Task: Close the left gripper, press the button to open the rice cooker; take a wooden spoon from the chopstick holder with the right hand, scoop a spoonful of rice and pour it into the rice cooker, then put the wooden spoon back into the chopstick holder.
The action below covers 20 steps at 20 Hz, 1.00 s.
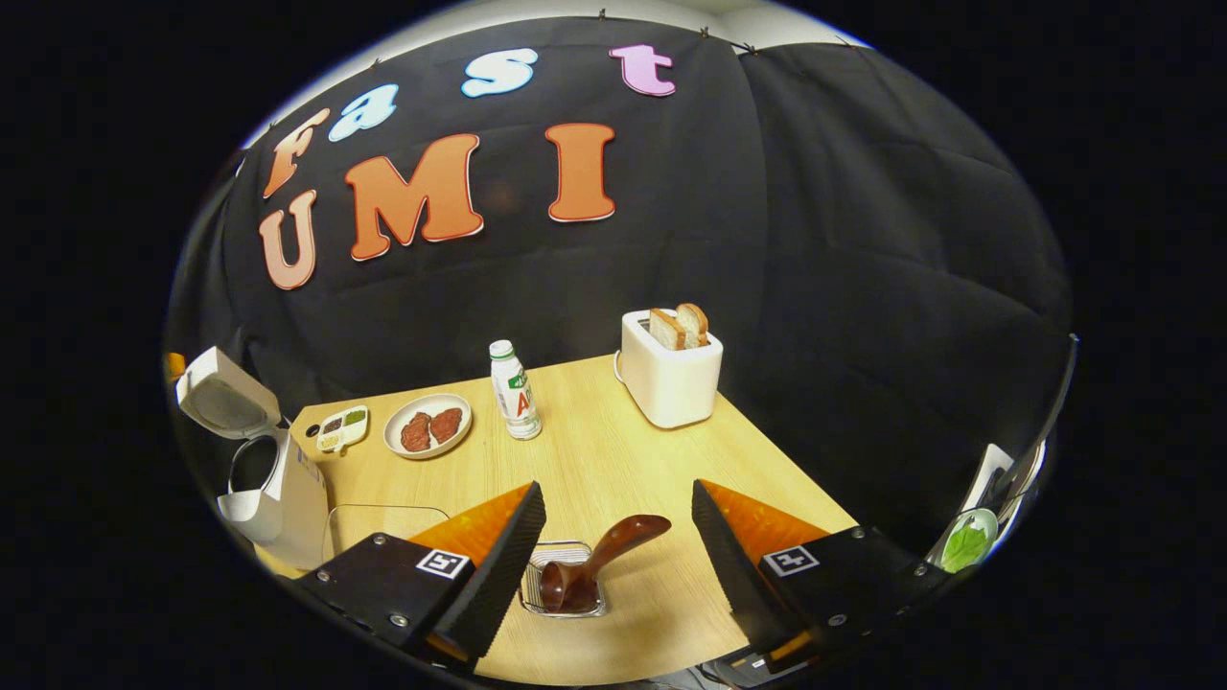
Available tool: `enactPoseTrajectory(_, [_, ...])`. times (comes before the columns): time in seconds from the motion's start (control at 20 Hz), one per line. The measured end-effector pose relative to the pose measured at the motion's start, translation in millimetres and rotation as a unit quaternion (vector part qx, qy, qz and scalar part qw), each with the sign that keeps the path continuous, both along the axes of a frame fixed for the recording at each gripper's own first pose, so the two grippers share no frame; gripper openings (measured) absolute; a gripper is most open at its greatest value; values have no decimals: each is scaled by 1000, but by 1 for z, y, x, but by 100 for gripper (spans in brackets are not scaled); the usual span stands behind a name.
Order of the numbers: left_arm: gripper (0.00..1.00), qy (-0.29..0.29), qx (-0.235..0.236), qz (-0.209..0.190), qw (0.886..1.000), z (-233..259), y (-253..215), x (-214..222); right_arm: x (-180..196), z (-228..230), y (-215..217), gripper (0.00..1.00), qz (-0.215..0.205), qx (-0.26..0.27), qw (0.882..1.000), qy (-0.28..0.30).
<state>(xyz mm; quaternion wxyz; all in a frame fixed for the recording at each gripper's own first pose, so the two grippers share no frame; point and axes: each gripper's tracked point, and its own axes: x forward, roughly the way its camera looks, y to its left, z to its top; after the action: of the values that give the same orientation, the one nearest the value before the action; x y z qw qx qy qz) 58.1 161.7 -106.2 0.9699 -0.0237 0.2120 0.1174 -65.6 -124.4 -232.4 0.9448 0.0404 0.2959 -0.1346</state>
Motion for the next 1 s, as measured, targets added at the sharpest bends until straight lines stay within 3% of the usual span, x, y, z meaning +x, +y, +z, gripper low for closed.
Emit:
enactPoseTrajectory(0.35, [6, -63, -9, -24, 998, 29, -42, -6, -5, -53, -6, 96, -4, 54, 998, 45])
enactPoseTrajectory(0.45, [10, -74, -13, -35, 997, 33, -52, -11, -4, -64, -5, 95, -6, 78, 996, 50])
enactPoseTrajectory(0.55, [21, -83, -5, -42, 996, 37, -60, -16, 0, -71, -2, 94, -7, 100, 994, 51])
enactPoseTrajectory(0.6, [32, -87, 1, -45, 995, 40, -63, -17, 3, -75, -1, 93, -5, 112, 992, 53])
enactPoseTrajectory(0.65, [35, -87, 7, -46, 995, 41, -67, -20, 4, -80, 0, 93, -6, 122, 991, 54])
enactPoseTrajectory(0.7, [49, -88, 13, -43, 995, 42, -68, -21, 7, -84, 3, 92, -5, 136, 989, 52])
enactPoseTrajectory(0.85, [55, -82, 15, -39, 996, 40, -75, -26, 16, -88, 10, 84, -13, 187, 982, 33])
enactPoseTrajectory(1.0, [55, -70, 17, -43, 996, 35, -83, -30, 17, -107, 10, 68, -18, 203, 978, 41])
